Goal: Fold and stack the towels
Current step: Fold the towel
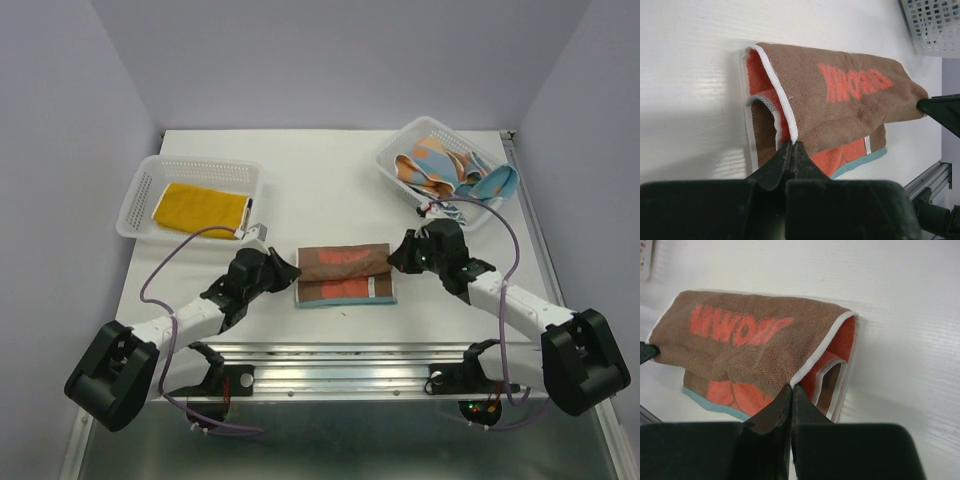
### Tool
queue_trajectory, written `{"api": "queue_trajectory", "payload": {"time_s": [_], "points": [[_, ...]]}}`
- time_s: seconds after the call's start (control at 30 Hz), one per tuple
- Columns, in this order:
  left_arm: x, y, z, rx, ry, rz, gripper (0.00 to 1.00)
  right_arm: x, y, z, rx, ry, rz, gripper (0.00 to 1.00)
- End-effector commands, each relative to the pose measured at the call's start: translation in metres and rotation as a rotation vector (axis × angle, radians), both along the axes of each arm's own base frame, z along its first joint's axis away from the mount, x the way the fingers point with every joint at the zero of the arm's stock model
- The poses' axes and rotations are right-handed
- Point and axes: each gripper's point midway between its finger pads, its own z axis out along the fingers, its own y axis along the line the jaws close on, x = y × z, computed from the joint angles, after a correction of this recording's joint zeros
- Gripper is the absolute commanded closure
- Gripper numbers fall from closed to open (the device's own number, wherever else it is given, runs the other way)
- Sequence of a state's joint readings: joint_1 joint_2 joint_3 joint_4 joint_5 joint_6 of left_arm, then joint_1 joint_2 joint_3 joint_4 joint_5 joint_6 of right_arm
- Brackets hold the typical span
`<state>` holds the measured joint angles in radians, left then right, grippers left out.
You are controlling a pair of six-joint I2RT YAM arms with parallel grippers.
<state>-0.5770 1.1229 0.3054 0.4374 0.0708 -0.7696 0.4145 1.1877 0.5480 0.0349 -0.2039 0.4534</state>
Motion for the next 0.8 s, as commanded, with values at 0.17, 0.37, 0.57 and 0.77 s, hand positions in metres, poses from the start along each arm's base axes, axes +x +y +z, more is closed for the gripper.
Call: {"api": "queue_trajectory", "payload": {"time_s": [0.17, 0.37, 0.57, 0.77], "points": [[-0.020, -0.005, 0.014, -0.113, -0.029, -0.024, 1.00, -0.027, 0.000, -0.009, 0.037, 0.049, 0.018, 0.99], [-0.038, -0.010, 0.016, -0.169, -0.005, -0.066, 1.00, -0.035, -0.005, -0.004, 0.027, 0.053, 0.019, 0.99], [-0.045, -0.001, 0.006, -0.148, 0.017, -0.039, 1.00, -0.047, -0.007, -0.013, 0.026, 0.077, 0.037, 0.98], [-0.054, 0.003, -0.012, -0.117, 0.080, -0.044, 1.00, -0.052, -0.007, -0.026, 0.028, 0.109, 0.039, 0.95]]}}
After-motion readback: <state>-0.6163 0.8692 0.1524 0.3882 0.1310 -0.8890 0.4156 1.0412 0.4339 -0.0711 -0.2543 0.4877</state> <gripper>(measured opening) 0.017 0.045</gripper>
